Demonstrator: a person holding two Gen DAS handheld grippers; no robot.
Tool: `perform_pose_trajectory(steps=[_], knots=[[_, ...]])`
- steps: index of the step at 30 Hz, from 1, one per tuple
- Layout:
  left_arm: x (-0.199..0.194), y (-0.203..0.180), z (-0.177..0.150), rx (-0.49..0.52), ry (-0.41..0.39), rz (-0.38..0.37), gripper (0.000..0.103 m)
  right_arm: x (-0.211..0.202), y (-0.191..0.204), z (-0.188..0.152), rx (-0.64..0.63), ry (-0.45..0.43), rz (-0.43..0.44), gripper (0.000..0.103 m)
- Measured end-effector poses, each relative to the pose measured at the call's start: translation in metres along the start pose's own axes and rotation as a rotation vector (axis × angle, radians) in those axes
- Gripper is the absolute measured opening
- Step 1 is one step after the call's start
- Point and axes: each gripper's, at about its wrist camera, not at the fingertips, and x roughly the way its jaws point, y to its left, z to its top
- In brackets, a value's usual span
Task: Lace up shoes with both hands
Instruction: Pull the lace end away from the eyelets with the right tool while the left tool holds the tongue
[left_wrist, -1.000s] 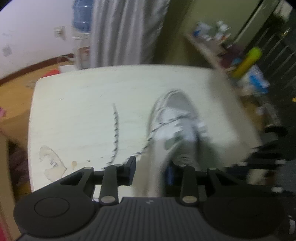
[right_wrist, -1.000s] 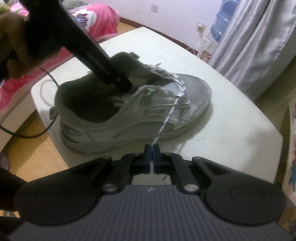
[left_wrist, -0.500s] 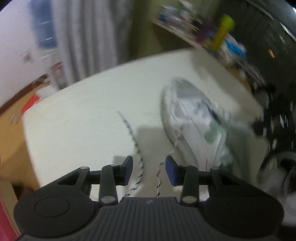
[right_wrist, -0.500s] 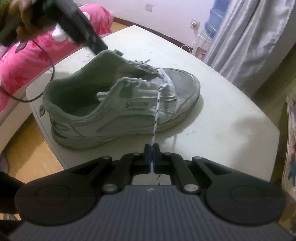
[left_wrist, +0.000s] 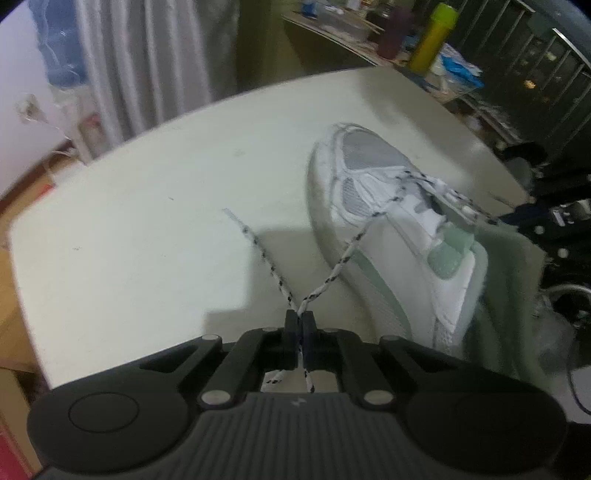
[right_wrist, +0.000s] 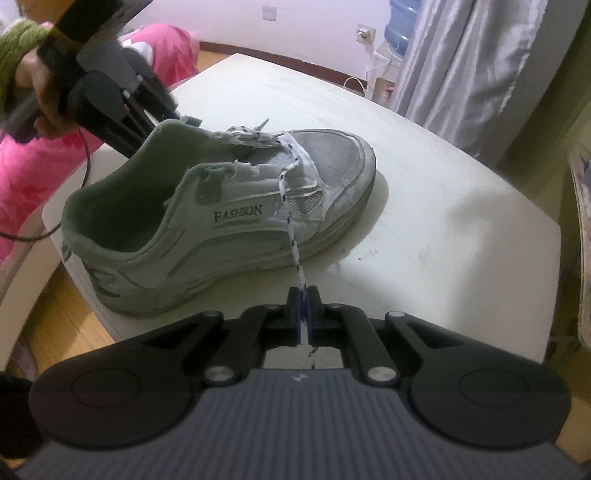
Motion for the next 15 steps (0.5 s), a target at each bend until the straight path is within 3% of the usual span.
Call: perform_pose_trajectory(steps=[4,12,15], knots=[[-0.013,-0.009,-0.006,0.002,0.014,0.09,0.002,-0.001,-0.002,-0.003,0.026,0.011,0.011,0.003],[-0.049,-0.021,-0.034,-0.094,0.055,0.114,0.002,0.001,0.002,-0.011,0.055,0.021,0.035,0.003],[-0.053,-0.029,-0.034,-0.069,0.045,0.113,0.01,0.003,0.003,-0.01,0.076,0.015,0.042,0.003]])
